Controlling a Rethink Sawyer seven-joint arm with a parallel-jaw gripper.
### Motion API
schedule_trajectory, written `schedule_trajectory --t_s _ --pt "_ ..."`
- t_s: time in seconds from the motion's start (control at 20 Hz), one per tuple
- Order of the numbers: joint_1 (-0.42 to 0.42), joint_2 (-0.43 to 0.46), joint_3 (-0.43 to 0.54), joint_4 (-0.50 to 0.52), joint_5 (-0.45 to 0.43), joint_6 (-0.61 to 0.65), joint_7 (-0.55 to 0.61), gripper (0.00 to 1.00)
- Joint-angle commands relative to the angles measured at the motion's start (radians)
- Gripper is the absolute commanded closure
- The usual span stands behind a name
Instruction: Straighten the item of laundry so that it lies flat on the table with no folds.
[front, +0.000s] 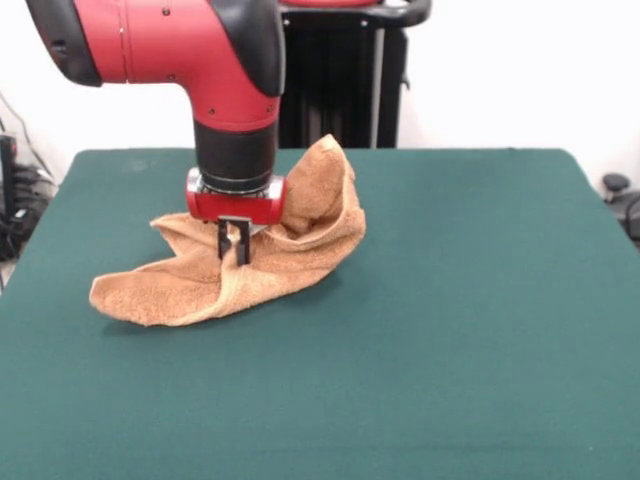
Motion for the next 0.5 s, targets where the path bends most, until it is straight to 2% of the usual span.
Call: schedule_trajectory --t_s 0.05,0.5 --pt "0.085 0.117 -0.075 0.02 -0.011 -0.047 0.12 1.0" --pt "0.11 0.089 -0.133 0.071 0.012 -0.121 0.134 1.0"
